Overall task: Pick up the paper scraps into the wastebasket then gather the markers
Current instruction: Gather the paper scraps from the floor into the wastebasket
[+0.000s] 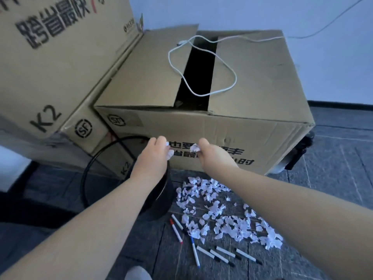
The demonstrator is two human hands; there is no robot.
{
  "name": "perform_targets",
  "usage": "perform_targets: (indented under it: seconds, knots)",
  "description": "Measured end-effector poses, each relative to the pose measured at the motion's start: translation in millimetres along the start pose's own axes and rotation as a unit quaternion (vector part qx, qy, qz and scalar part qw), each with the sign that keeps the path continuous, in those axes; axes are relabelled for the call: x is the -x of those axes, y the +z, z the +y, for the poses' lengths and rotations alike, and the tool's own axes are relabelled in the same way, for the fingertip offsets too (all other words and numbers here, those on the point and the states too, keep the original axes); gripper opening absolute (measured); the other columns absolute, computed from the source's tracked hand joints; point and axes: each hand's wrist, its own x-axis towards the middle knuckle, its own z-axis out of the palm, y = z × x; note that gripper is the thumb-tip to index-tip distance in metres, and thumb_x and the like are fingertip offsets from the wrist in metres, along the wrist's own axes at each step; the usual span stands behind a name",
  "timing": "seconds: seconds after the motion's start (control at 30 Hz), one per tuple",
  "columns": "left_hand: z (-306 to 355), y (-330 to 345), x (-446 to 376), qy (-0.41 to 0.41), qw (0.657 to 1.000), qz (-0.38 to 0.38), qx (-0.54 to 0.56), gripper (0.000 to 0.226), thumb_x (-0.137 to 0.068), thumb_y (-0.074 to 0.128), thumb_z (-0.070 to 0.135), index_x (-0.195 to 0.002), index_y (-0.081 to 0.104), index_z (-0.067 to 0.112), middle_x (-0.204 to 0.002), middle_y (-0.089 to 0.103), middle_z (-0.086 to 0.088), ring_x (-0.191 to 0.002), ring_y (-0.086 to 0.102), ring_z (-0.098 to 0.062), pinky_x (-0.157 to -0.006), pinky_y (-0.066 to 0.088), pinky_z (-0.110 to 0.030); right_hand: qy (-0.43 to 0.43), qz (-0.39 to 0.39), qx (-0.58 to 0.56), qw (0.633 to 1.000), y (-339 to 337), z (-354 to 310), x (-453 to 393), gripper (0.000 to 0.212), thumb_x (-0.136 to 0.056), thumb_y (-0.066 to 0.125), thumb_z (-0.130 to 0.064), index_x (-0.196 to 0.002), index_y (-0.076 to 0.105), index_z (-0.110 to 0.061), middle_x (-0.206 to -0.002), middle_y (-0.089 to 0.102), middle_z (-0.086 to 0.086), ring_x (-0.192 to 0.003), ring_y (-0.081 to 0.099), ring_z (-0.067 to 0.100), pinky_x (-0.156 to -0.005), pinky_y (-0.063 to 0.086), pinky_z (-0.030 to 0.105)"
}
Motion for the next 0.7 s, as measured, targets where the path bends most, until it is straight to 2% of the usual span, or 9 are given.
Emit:
perform_targets:
  seconds: [0.1,0.23,0.3,0.37,0.47,0.57,0.63,0.7]
  knots:
    - [-35,-19,10,-0.055,0.998,0.012,-0.004,0.018,-0.094,0.046,0.020,-0.091,0.045,0.002,-0.095,0.049,-0.016,-0.079,0.054,-0.039,-0.062,0.051,-0.048,-0.027,0.010,-0.021,0.999,5,-31,-10,0.013,-0.098,0.032,-0.012,-0.086,0.026,-0.010,-0.055,0.036,0.003,-0.045,0.031,0.020,-0.042,0.020,0.030]
    - [-70,-27,25,-0.089,0.996,-0.001,-0.015,0.015,-0.094,0.046,0.019,-0.092,0.045,0.003,-0.095,0.048,-0.018,-0.080,0.054,-0.039,-0.062,0.051,-0.049,-0.060,0.003,-0.051,0.997,23,-66,-23,0.015,-0.098,0.032,-0.016,-0.085,0.027,-0.010,-0.056,0.035,0.003,-0.048,0.033,0.023,-0.044,0.019,0.032]
    - [-82,-27,31,-0.100,0.995,-0.004,-0.021,0.016,-0.095,0.043,0.018,-0.095,0.047,0.002,-0.098,0.048,-0.019,-0.079,0.054,-0.040,-0.063,0.048,-0.045,-0.074,0.001,-0.055,0.996,34,-80,-31,0.015,-0.098,0.033,-0.017,-0.086,0.027,-0.011,-0.058,0.035,0.001,-0.055,0.039,0.028,-0.048,0.024,0.032]
    - [-95,-23,35,-0.108,0.994,-0.003,-0.020,0.018,-0.095,0.043,0.018,-0.098,0.047,0.001,-0.099,0.047,-0.019,-0.078,0.054,-0.041,-0.063,0.050,-0.048,-0.088,-0.004,-0.065,0.994,45,-93,-39,0.014,-0.098,0.034,-0.019,-0.088,0.027,-0.012,-0.062,0.036,-0.001,-0.064,0.041,0.029,-0.055,0.028,0.034]
    - [-112,-16,41,-0.126,0.992,-0.014,-0.013,0.019,-0.095,0.041,0.020,-0.097,0.046,0.002,-0.099,0.046,-0.017,-0.078,0.053,-0.039,-0.065,0.051,-0.052,-0.103,-0.006,-0.072,0.992,62,-109,-49,0.015,-0.096,0.038,-0.022,-0.087,0.029,-0.014,-0.083,0.043,0.004,-0.076,0.044,0.030,-0.063,0.033,0.036]
    - [-125,-8,46,-0.135,0.990,-0.016,-0.029,0.020,-0.096,0.040,0.020,-0.098,0.047,0.002,-0.101,0.047,-0.017,-0.082,0.052,-0.038,-0.068,0.045,-0.047,-0.106,-0.007,-0.062,0.992,81,-116,-55,0.014,-0.095,0.041,-0.025,-0.096,0.041,-0.011,-0.099,0.049,0.009,-0.091,0.051,0.034,-0.069,0.042,0.039]
    - [-133,-4,49,-0.136,0.989,-0.033,-0.046,0.024,-0.096,0.040,0.024,-0.106,0.047,0.003,-0.108,0.047,-0.015,-0.089,0.051,-0.037,-0.069,0.042,-0.044,-0.112,-0.023,-0.029,0.993,89,-116,-58,0.025,-0.093,0.044,-0.028,-0.111,0.046,-0.011,-0.112,0.051,0.010,-0.102,0.050,0.034,-0.078,0.045,0.041]
    - [-141,0,53,-0.141,0.986,-0.067,-0.064,0.037,-0.095,0.042,0.031,-0.125,0.042,0.008,-0.125,0.043,-0.012,-0.107,0.049,-0.034,-0.078,0.043,-0.044,-0.128,-0.032,0.021,0.991,94,-115,-60,0.036,-0.093,0.046,-0.034,-0.124,0.044,-0.016,-0.124,0.049,0.007,-0.113,0.046,0.031,-0.090,0.043,0.043]
